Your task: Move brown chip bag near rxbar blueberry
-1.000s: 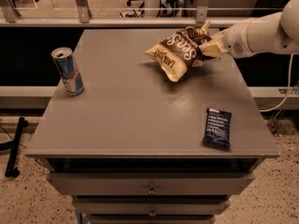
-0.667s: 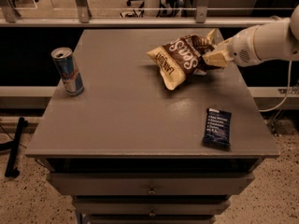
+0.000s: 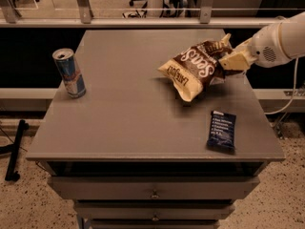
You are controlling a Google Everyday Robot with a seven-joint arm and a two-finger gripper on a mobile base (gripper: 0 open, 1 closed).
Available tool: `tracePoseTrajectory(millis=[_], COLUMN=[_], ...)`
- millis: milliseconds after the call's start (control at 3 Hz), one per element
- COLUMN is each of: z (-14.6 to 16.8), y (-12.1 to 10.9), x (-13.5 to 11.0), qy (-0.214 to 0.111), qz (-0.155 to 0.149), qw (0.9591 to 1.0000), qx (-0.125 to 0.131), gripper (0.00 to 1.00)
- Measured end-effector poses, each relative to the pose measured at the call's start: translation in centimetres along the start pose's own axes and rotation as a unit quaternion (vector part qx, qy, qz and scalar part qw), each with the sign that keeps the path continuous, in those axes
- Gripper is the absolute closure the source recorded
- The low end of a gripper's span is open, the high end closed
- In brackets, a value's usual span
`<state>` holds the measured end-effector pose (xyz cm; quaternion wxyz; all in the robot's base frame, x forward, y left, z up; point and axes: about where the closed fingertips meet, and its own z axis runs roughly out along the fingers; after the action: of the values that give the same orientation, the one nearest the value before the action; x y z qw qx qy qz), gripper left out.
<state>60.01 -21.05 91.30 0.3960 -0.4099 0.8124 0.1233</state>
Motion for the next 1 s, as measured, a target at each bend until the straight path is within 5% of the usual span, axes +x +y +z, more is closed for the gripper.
tracePoseTrajectory(millis=[333,1000], z=[-1.9,-0.8], y=[0.1,3.0], x=[1.0,3.6], qy=[0.018,0.039], qz=[0.011,0.064], qw=[0.9998,0.9969], qx=[0.006,-0.025], gripper=[1.0,0.59])
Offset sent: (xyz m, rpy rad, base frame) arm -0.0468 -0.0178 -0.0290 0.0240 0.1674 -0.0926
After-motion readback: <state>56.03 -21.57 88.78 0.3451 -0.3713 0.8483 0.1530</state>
